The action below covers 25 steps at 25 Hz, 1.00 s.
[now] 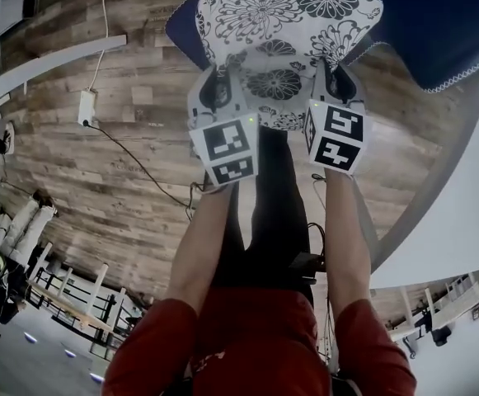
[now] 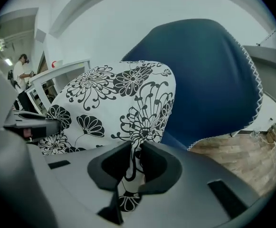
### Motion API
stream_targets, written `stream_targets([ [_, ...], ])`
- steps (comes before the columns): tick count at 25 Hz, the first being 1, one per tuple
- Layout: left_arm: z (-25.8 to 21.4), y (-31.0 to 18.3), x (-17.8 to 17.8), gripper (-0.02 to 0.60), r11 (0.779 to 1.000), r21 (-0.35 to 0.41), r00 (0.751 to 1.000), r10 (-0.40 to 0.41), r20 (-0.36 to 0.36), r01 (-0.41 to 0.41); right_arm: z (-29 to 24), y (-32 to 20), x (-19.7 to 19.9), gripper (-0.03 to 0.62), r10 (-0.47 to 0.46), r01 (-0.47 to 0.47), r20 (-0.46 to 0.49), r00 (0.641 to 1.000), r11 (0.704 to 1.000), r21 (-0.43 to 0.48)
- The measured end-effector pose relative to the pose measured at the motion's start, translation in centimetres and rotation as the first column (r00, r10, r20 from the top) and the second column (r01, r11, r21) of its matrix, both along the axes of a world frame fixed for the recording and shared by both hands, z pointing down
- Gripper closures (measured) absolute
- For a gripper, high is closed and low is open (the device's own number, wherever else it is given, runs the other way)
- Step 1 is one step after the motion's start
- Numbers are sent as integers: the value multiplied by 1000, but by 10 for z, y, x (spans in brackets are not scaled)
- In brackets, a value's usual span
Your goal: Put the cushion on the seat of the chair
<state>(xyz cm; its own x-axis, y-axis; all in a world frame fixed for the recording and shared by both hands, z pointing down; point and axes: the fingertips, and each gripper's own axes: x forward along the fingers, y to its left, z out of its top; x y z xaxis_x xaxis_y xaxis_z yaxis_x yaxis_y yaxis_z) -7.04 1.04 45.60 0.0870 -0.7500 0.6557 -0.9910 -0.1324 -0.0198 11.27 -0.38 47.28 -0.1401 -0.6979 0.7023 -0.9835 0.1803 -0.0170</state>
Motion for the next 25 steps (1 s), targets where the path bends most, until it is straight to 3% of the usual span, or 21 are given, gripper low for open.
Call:
stream_targets([
  [7, 28, -9, -6, 532, 999, -33, 999, -37, 11, 38, 30, -7, -6, 531, -16, 15, -27, 999, 999, -50],
  [25, 56, -11, -1, 532, 994, -45, 994, -100, 44, 102, 41, -13, -2, 523, -52, 50, -62, 997, 998, -29],
])
